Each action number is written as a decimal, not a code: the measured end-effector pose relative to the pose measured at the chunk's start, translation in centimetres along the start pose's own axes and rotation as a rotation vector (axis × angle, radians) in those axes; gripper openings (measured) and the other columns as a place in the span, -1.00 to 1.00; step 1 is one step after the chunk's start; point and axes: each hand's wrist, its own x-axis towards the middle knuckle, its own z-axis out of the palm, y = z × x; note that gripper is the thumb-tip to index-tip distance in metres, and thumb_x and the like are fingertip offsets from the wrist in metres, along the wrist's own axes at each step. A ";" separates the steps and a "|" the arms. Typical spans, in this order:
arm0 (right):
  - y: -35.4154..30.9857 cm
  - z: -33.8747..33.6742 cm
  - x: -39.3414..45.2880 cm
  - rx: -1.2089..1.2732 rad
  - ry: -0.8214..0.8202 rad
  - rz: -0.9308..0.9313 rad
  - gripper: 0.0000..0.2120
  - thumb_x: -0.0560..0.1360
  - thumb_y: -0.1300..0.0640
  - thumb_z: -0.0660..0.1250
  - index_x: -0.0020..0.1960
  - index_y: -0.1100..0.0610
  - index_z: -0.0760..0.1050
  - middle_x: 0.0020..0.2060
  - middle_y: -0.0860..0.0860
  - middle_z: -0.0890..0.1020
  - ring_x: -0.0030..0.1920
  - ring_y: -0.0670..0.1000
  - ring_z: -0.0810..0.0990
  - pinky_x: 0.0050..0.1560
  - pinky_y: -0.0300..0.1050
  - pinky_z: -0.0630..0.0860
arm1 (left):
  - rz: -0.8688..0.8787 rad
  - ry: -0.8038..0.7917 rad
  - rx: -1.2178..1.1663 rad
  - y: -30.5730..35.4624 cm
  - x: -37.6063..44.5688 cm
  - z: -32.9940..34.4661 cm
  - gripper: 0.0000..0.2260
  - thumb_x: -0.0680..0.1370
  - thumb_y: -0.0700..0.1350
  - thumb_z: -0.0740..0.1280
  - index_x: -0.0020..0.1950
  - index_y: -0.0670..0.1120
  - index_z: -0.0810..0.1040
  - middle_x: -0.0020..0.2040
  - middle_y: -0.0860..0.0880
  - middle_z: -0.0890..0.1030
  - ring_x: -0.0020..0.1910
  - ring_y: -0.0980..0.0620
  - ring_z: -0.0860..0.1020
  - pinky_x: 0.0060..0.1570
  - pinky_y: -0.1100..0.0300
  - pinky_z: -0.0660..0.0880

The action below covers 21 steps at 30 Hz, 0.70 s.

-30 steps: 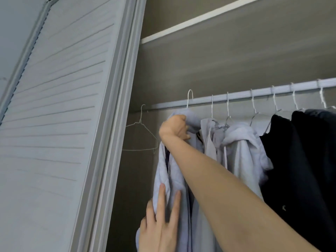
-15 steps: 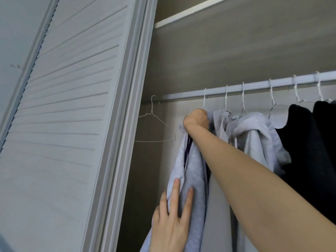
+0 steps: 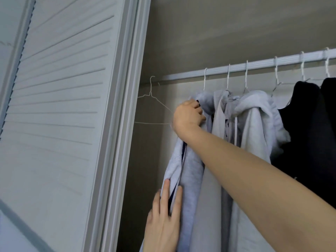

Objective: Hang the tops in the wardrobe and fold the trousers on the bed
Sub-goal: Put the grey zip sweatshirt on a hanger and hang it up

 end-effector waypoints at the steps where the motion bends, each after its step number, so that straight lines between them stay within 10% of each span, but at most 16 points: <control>1: 0.5 0.2 0.0 -0.003 -0.010 -0.007 -0.52 0.59 0.31 -0.01 0.47 0.43 0.03 0.38 0.37 0.23 0.28 0.35 0.35 0.16 0.29 0.41 | 0.011 -0.032 0.028 -0.5 -0.7 0.7 -0.55 0.62 -0.19 -0.09 0.45 -0.02 0.38 0.47 -0.18 0.36 0.15 -0.16 0.62 -0.30 0.10 0.62; 6: 1.0 -1.0 -2.6 -0.001 -0.134 -0.080 -0.30 0.55 0.21 0.19 0.51 0.35 -0.14 0.47 0.39 -0.03 0.37 0.34 0.27 0.20 0.23 0.44 | -0.017 -0.225 -0.059 -0.9 -1.9 -0.7 -0.45 0.56 0.04 0.20 0.56 0.12 0.17 0.52 -0.01 0.31 0.17 0.12 0.61 -0.26 0.39 0.57; 11: 1.6 -3.7 -9.0 -0.079 -0.191 -0.238 -0.08 0.48 0.05 0.35 0.53 0.27 -0.22 0.50 0.33 -0.16 0.49 0.32 0.05 0.35 0.16 0.33 | -0.011 -0.267 -0.020 -0.8 -4.0 -5.1 -0.09 0.18 -0.18 0.60 0.49 -0.07 0.34 0.47 -0.20 0.35 0.21 -0.14 0.60 -0.35 0.19 0.63; 16: 3.5 -8.4 -17.3 -0.082 -0.255 -0.347 -0.24 0.56 0.05 0.21 0.55 0.21 -0.19 0.53 0.23 -0.12 0.52 0.26 -0.03 0.43 0.19 0.20 | 0.014 -0.365 -0.003 -1.7 -9.2 -10.6 -0.11 0.32 -0.27 0.51 0.56 -0.08 0.14 0.58 -0.15 0.12 0.35 -0.16 0.47 -0.13 0.11 0.65; 21: 5.7 -13.3 -25.5 -0.054 -0.298 -0.517 -0.34 0.58 0.08 0.18 0.54 0.21 -0.06 0.51 0.19 0.11 0.49 0.22 0.11 0.41 0.14 0.25 | 0.008 -0.392 -0.074 -2.2 -14.1 -17.6 -0.28 0.33 -0.36 0.37 0.48 -0.10 0.28 0.49 -0.11 0.32 0.29 -0.17 0.49 -0.08 0.04 0.64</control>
